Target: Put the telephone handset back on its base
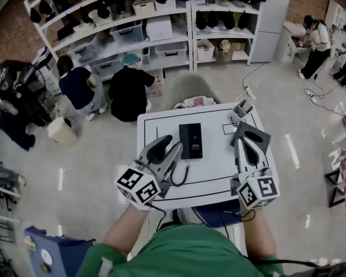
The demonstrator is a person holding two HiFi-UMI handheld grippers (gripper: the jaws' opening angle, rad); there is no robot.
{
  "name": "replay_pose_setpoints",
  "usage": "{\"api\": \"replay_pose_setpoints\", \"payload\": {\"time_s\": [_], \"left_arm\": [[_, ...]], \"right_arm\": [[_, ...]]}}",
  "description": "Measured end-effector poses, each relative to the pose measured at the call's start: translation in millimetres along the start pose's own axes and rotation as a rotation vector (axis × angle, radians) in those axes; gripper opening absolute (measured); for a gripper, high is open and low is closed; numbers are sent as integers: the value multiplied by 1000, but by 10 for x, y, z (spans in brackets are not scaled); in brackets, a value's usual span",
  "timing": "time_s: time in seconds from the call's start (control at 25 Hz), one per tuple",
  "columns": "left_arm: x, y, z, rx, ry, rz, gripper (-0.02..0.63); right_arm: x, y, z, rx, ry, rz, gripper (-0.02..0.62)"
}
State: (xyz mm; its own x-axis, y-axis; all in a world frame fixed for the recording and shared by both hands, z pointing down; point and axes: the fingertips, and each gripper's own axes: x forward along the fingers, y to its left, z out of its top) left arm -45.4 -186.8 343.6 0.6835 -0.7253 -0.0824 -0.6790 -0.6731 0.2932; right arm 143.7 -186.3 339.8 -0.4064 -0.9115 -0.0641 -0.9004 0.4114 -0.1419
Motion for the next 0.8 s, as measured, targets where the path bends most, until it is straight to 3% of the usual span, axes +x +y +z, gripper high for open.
{"api": "replay_pose_setpoints", "payload": {"time_s": [0.8], "left_arm": [[57,95,-146,-16,16,10,164]], "right_arm": [[61,-16,-62,-17,5,6,23]]}}
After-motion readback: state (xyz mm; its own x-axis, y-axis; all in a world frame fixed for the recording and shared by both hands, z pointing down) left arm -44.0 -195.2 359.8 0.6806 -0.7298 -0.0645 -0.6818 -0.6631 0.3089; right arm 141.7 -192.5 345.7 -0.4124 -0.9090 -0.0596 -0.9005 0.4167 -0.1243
